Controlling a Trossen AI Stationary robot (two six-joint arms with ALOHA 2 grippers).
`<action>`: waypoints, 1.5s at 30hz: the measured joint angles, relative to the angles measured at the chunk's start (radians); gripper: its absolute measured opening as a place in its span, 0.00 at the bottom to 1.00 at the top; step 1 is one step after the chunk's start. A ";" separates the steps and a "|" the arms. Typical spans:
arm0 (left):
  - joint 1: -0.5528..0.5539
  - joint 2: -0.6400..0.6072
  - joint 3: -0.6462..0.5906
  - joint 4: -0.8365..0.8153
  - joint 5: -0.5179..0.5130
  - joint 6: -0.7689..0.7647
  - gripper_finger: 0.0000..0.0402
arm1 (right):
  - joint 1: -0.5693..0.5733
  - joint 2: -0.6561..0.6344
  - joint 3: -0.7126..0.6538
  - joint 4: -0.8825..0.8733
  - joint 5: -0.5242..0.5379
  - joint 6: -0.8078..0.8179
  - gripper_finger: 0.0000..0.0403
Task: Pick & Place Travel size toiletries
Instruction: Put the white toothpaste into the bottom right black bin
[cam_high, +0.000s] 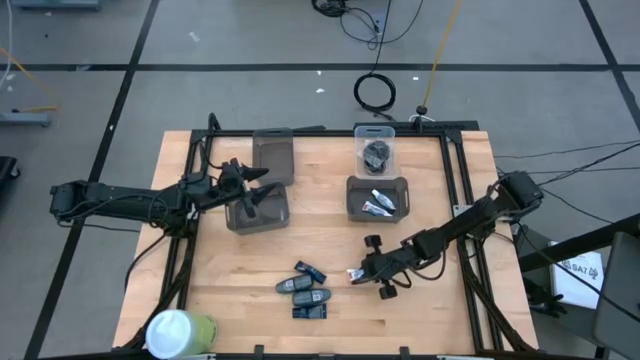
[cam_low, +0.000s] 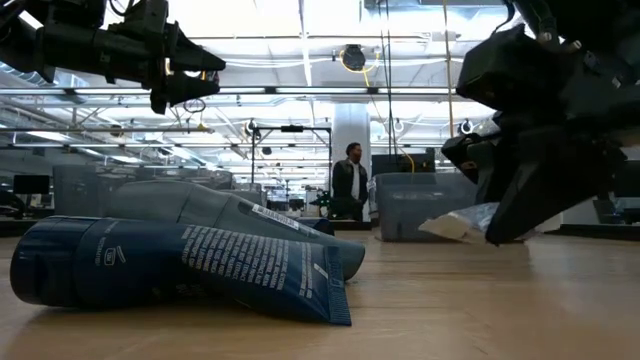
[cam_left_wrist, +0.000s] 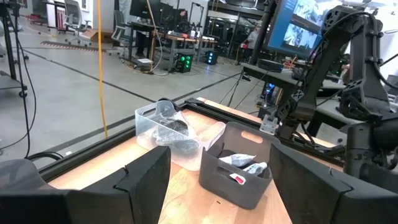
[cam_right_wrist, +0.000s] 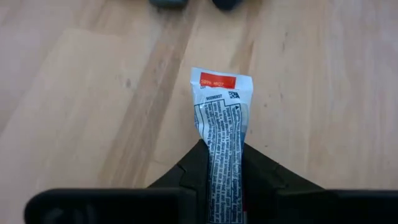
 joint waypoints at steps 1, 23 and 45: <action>0.000 0.000 0.000 0.000 0.000 0.000 0.67 | 0.000 -0.008 0.000 -0.009 0.000 0.013 0.14; 0.000 0.000 0.000 -0.001 0.000 0.000 0.67 | 0.001 -0.288 -0.197 -0.075 0.000 0.187 0.15; 0.000 0.000 0.000 -0.001 0.000 0.000 0.67 | 0.000 -0.597 -0.516 0.394 0.006 0.221 0.15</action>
